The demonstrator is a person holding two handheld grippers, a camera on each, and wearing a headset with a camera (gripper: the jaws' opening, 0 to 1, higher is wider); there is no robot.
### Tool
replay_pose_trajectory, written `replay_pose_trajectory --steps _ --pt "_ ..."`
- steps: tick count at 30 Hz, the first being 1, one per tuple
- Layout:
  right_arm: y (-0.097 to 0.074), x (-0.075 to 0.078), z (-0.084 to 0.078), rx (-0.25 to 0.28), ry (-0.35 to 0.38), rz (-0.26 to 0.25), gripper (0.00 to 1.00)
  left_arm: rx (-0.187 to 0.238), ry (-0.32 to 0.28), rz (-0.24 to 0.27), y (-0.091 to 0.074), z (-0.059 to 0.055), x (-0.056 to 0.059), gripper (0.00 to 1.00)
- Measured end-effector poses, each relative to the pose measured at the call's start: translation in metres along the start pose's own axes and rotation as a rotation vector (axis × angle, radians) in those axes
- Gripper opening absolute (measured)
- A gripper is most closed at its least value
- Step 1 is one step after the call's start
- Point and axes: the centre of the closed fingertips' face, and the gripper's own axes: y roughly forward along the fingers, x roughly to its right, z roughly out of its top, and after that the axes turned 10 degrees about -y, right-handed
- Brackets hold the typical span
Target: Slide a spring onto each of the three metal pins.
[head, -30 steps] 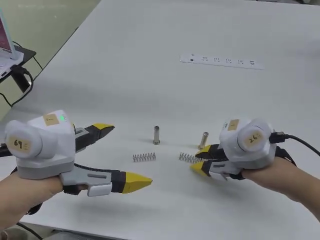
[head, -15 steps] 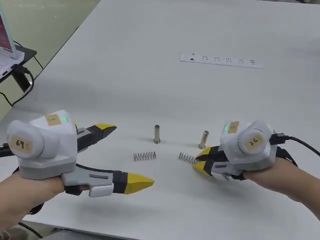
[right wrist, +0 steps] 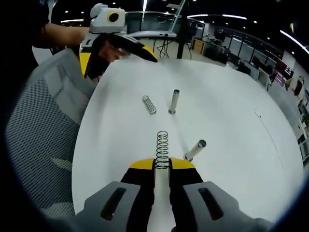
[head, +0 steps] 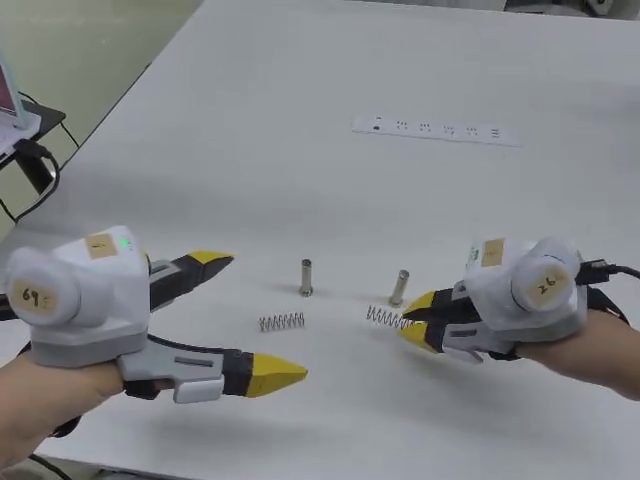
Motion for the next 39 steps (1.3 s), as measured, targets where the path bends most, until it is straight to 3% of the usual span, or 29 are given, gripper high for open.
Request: replay_pose_trajectory --steps 11,20,32,39 --pt "-0.027 -0.003 0.006 -0.007 -0.058 0.024 0.08 -0.009 0.067 -0.066 0.012 0.004 0.019 0.90" --pt "-0.036 -0.014 0.018 0.008 -0.118 0.049 0.08 -0.026 0.109 -0.142 0.028 0.006 0.037 0.78" --pt "-0.046 -0.016 0.026 0.030 -0.160 0.051 0.08 -0.058 0.146 -0.246 0.067 0.005 0.060 0.62" --pt "-0.046 -0.023 0.030 0.071 -0.144 0.068 0.08 -0.060 0.140 -0.299 0.078 0.005 0.069 0.43"
